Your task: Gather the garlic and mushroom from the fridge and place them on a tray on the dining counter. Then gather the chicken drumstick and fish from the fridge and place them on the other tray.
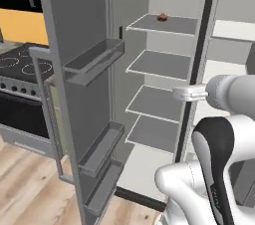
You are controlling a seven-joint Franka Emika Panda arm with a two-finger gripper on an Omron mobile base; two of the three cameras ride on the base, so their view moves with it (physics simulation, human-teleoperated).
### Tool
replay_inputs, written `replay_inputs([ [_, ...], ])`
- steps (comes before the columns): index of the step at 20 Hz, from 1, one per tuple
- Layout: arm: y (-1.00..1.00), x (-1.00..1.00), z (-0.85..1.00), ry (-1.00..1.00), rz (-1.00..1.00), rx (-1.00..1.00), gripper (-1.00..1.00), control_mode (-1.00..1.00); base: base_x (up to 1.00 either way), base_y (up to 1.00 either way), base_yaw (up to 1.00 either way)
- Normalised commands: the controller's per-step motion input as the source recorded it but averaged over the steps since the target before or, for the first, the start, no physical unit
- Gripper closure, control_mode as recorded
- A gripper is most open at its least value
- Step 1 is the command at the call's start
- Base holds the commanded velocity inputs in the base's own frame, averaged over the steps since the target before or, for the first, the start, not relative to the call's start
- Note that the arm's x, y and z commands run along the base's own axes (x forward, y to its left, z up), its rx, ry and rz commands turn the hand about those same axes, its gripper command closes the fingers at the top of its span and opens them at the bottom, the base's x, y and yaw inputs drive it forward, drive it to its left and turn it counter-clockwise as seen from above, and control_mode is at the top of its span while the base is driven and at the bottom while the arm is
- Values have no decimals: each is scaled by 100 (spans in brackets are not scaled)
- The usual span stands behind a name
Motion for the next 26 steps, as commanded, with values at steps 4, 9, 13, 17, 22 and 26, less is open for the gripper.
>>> replay_inputs([
  [4,0,0,0,0,0,0,-100,100,18,42,-45],
  [9,0,0,0,0,0,0,-100,100,56,51,-37],
  [13,0,0,0,0,0,0,-100,100,30,1,-15],
  [17,0,0,0,0,0,0,-100,100,24,-11,-6],
  [22,0,0,0,0,0,0,-100,100,53,-3,-10],
  [26,0,0,0,0,0,0,-100,100,54,0,-16],
])
